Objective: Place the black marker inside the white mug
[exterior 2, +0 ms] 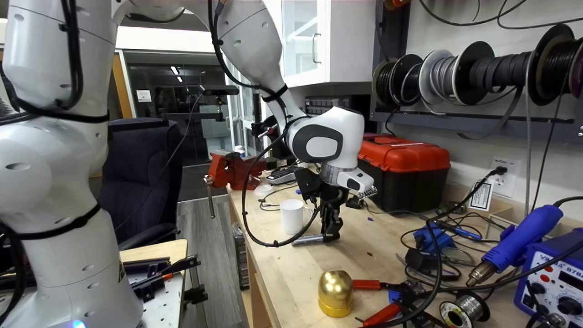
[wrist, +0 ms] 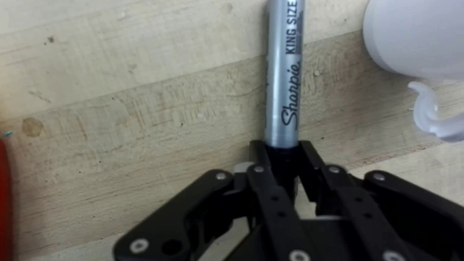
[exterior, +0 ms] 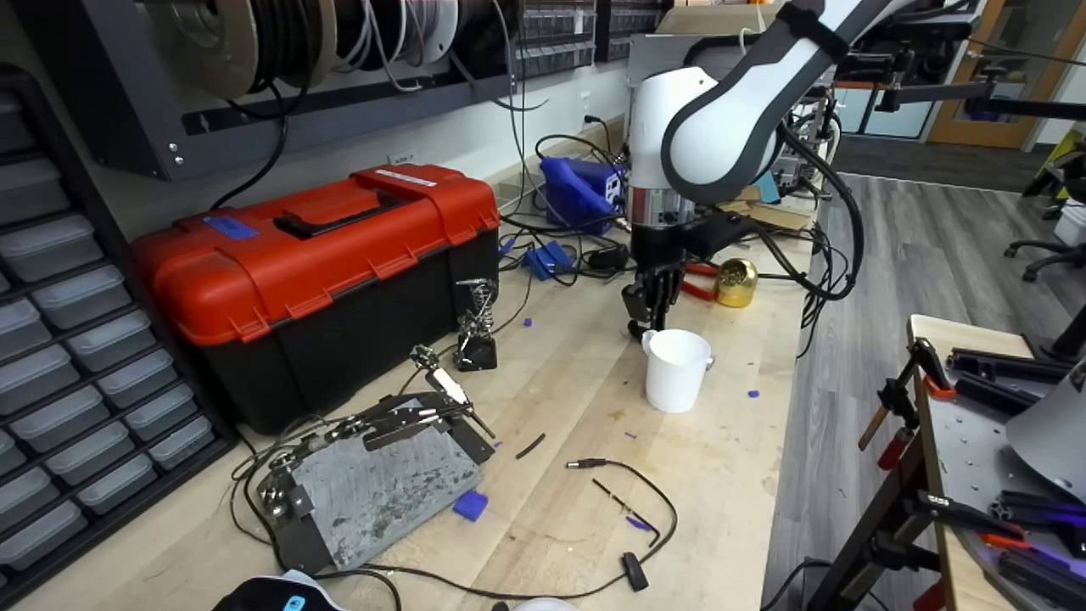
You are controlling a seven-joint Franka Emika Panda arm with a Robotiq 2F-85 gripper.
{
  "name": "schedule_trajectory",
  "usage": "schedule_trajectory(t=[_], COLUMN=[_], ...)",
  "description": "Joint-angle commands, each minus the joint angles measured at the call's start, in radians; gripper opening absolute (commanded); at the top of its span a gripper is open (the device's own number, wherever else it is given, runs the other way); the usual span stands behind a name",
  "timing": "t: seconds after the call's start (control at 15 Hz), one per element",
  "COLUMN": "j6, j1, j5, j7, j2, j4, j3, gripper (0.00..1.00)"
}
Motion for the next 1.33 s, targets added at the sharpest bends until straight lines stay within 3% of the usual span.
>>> schedule_trajectory(t=[0.0, 0.33, 0.87, 1.27], j6=[-0.035, -0.064, -0.247, -0.254], j1=[-0.006, 0.003, 0.007, 0.015], j5=[0.016, -0.025, -0.085, -0.095], j7=[-0.031, -0.022, -0.019, -0.011], j2=[-0.028, -0.054, -0.074, -0.096], j4=[0.025, 0.084, 0.219, 0.251], j3=[0.010, -0.002, -0.011, -0.006], gripper=[0.06, 0.06, 0.06, 0.06])
